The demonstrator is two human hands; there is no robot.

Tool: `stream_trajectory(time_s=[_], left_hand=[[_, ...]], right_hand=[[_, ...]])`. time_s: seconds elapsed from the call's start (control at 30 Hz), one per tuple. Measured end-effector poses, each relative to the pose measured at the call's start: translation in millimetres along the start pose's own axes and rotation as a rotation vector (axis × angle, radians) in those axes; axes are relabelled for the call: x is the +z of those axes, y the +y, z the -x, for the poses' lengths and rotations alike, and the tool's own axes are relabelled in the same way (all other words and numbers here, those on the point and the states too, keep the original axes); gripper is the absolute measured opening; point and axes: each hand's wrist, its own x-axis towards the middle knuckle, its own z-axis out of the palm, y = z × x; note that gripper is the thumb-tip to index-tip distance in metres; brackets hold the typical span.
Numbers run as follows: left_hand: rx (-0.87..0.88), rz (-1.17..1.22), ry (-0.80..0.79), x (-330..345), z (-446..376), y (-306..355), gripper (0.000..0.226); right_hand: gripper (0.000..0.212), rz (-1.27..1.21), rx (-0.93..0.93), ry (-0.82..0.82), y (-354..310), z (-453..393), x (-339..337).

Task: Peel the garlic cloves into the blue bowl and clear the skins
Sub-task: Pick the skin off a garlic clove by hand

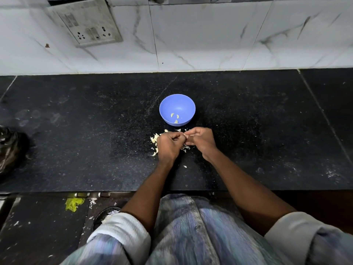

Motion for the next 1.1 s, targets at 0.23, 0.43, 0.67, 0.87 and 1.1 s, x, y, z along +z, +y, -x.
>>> stream_trajectory(time_s=[0.23,0.43,0.67,0.87,1.1], left_hand=[[-0.073,0.06,0.036,1.7,2.0,-0.7,0.016],[-0.168,0.09,0.02,2.3,1.7,-1.3,0.009],[-0.101,0.011,0.01,1.9,2.7,-1.5,0.019],[0.018,-0.016,-0.006,-1.7,2.3,-2.0,0.014],[0.09,-0.085,0.004,-3.8,0.5,-4.1,0.01]], right_hand=[[0.012,-0.022,0.018,-0.061,-2.3,1.3,2.1],[0.01,-0.057,0.033,-0.087,-1.4,1.7,1.3],[0.017,-0.092,0.044,-0.075,-0.3,-2.2,-3.8],[0.017,-0.004,0.019,-0.061,-0.1,-5.1,-7.2],[0.011,0.053,0.012,-0.022,0.4,-7.0,-7.4]])
